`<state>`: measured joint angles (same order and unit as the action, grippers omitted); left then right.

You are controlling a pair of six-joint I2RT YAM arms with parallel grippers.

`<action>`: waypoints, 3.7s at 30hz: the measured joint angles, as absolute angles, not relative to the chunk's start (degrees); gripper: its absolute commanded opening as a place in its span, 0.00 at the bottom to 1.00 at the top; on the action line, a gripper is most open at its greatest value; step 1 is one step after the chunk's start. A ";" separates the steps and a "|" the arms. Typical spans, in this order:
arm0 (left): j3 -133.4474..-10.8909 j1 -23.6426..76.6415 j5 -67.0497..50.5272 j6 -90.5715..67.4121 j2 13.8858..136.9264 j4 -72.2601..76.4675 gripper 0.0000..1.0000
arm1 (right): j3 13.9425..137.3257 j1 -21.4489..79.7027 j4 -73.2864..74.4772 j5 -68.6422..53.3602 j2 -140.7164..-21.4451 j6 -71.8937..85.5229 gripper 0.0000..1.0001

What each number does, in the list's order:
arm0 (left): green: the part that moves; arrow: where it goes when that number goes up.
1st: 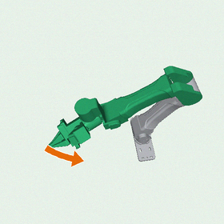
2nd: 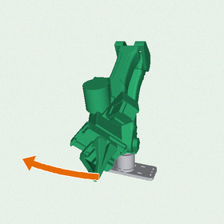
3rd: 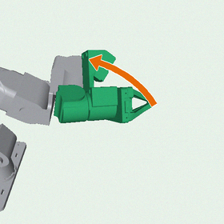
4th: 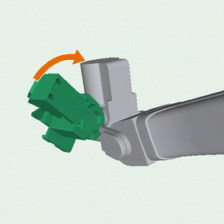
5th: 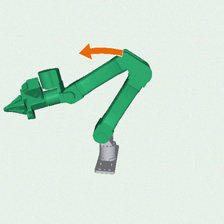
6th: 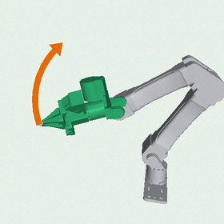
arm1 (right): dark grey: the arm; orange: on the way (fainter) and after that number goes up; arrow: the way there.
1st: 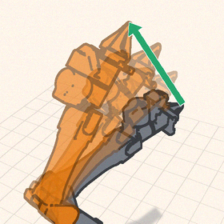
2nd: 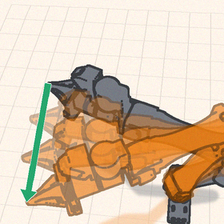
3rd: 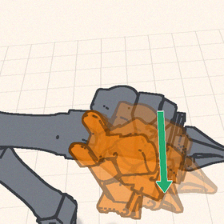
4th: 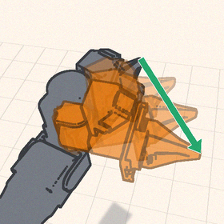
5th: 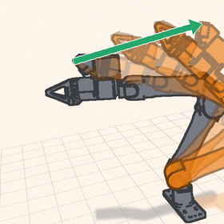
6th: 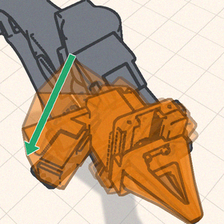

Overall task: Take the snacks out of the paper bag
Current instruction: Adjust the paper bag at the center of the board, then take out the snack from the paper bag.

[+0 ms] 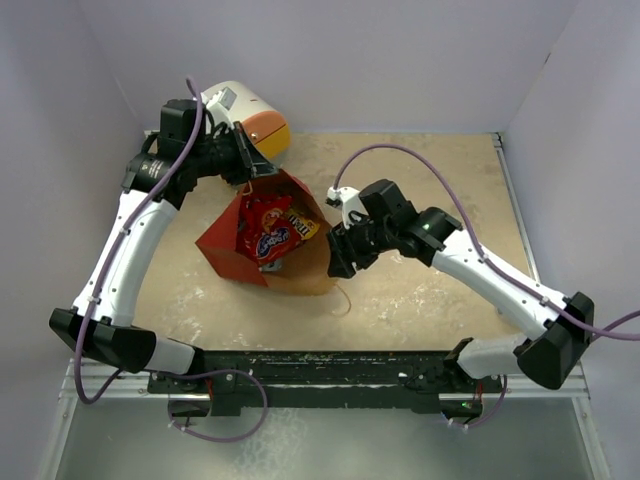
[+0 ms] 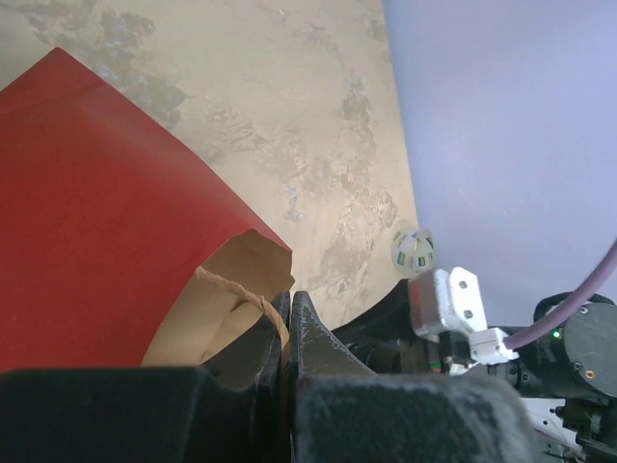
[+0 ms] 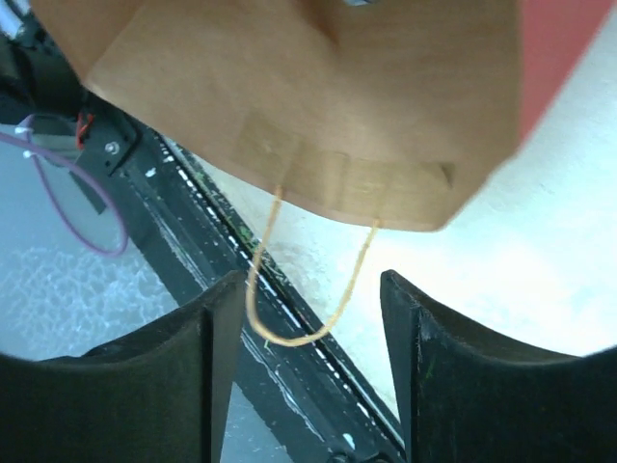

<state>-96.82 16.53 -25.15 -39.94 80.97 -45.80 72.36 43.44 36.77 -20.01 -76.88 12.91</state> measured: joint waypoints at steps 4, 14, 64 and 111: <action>-95.57 16.53 -26.00 -39.97 80.86 -44.66 0.00 | 74.02 43.44 40.27 -13.74 -74.56 12.51 0.83; -93.82 16.53 -27.86 -40.21 80.18 -42.72 0.00 | 80.93 43.57 36.23 -9.10 -74.02 12.14 0.89; -86.67 16.53 -33.56 -53.47 75.99 -35.40 0.00 | 74.15 59.00 -13.26 32.64 -103.22 46.00 0.67; -84.51 16.51 -24.08 -52.45 67.75 -40.58 0.00 | 72.55 59.88 -4.10 21.78 -92.12 39.97 0.00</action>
